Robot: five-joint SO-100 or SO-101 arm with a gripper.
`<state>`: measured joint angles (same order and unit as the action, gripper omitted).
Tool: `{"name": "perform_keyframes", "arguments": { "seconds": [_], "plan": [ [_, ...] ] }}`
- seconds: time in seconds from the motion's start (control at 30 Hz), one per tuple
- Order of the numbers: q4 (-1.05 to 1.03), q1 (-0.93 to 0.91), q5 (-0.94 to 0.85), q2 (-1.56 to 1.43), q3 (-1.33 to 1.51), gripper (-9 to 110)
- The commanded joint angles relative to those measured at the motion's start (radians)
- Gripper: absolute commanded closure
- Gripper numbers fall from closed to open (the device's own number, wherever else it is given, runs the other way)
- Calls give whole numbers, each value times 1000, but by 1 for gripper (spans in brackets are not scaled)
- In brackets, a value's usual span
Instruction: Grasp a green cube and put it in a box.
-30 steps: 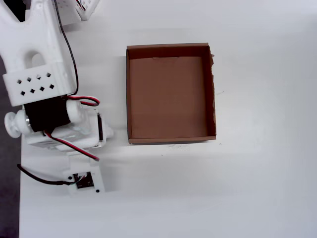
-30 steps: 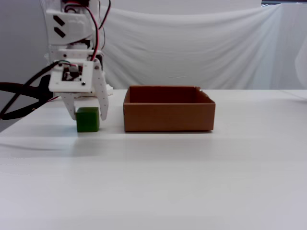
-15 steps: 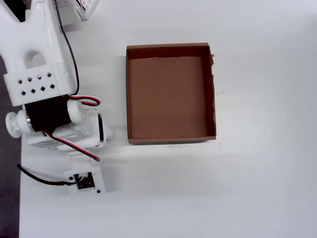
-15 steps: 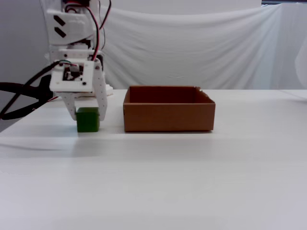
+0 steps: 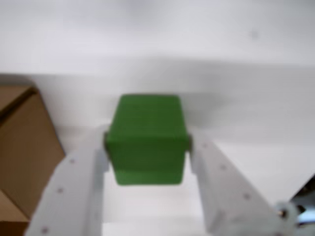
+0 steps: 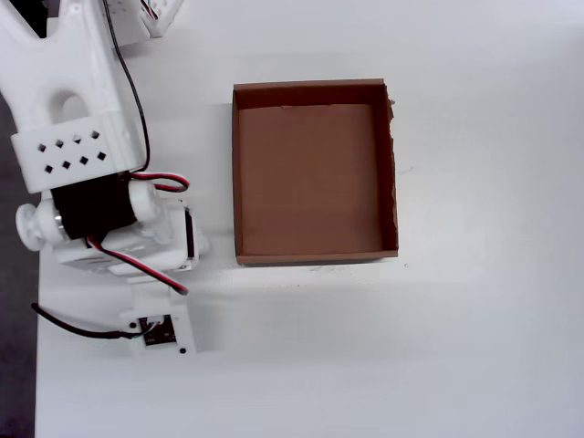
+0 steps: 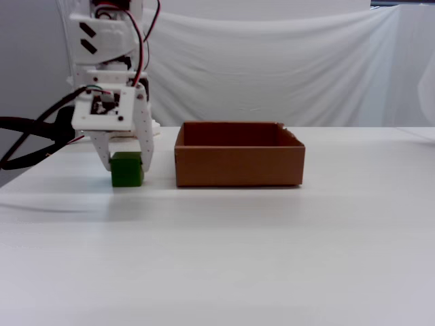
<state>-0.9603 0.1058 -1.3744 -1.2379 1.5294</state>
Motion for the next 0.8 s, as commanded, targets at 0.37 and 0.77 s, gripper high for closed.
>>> {"name": "perform_keyframes", "arguments": {
  "seconds": [0.37,0.77],
  "plan": [
    [-94,20,34,-195,-20,87],
    [-224,132,149,-454,8,87]
  ]
}}
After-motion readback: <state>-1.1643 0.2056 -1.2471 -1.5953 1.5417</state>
